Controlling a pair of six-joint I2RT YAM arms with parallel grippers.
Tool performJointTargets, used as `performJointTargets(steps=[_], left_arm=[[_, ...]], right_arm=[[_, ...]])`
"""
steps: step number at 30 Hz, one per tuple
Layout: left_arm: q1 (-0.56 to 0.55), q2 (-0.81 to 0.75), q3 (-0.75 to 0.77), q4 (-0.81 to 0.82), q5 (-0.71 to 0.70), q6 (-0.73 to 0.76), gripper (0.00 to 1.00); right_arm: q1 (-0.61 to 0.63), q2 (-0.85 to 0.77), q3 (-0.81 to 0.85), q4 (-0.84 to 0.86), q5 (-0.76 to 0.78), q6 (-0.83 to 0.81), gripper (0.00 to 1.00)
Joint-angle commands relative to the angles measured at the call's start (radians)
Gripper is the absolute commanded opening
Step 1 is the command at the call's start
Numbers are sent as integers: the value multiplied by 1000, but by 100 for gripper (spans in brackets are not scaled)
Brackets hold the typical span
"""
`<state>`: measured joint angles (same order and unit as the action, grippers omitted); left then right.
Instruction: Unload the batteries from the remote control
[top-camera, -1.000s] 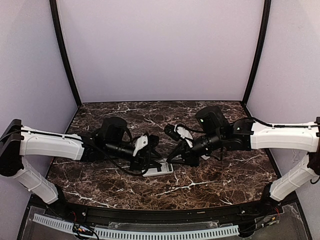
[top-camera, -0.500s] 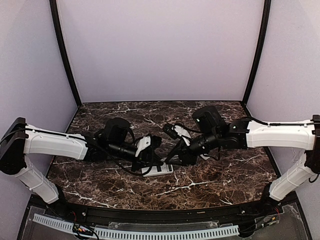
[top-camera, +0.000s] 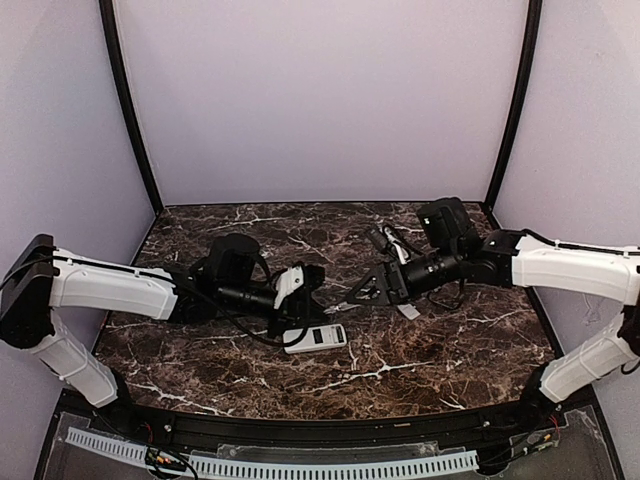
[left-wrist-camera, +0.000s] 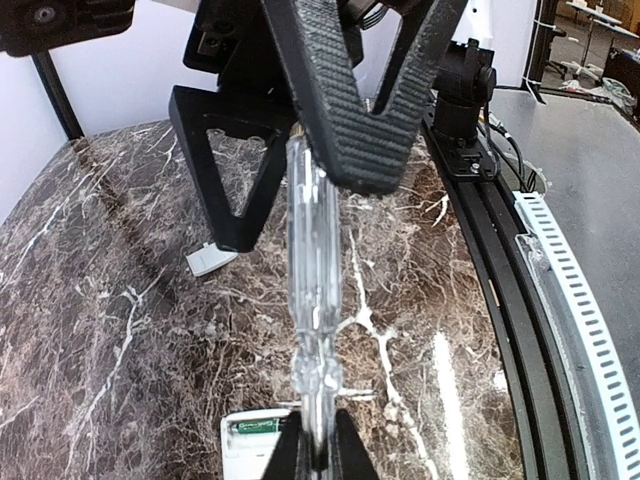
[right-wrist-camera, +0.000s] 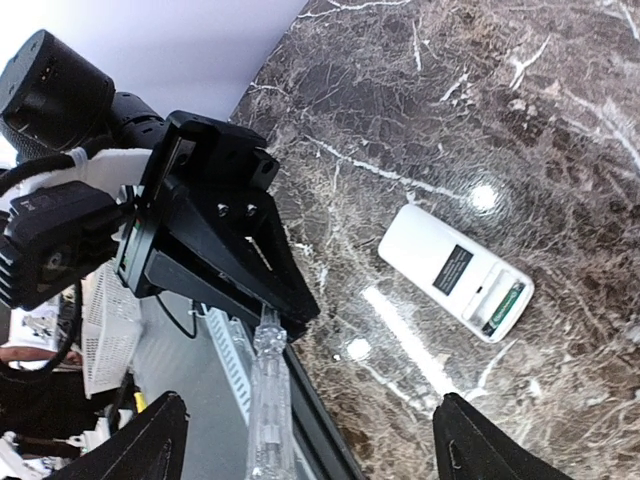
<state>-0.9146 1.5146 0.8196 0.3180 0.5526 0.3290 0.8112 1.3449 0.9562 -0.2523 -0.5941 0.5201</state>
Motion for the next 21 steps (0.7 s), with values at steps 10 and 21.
performJointTargets(steps=[10, 21], left_arm=[[-4, 46, 59, 4, -48, -4, 0], [-4, 53, 59, -6, -60, 4, 0]], right_arm=[[-4, 127, 25, 132, -146, 230, 57], [-4, 172, 42, 164, -150, 242, 32]])
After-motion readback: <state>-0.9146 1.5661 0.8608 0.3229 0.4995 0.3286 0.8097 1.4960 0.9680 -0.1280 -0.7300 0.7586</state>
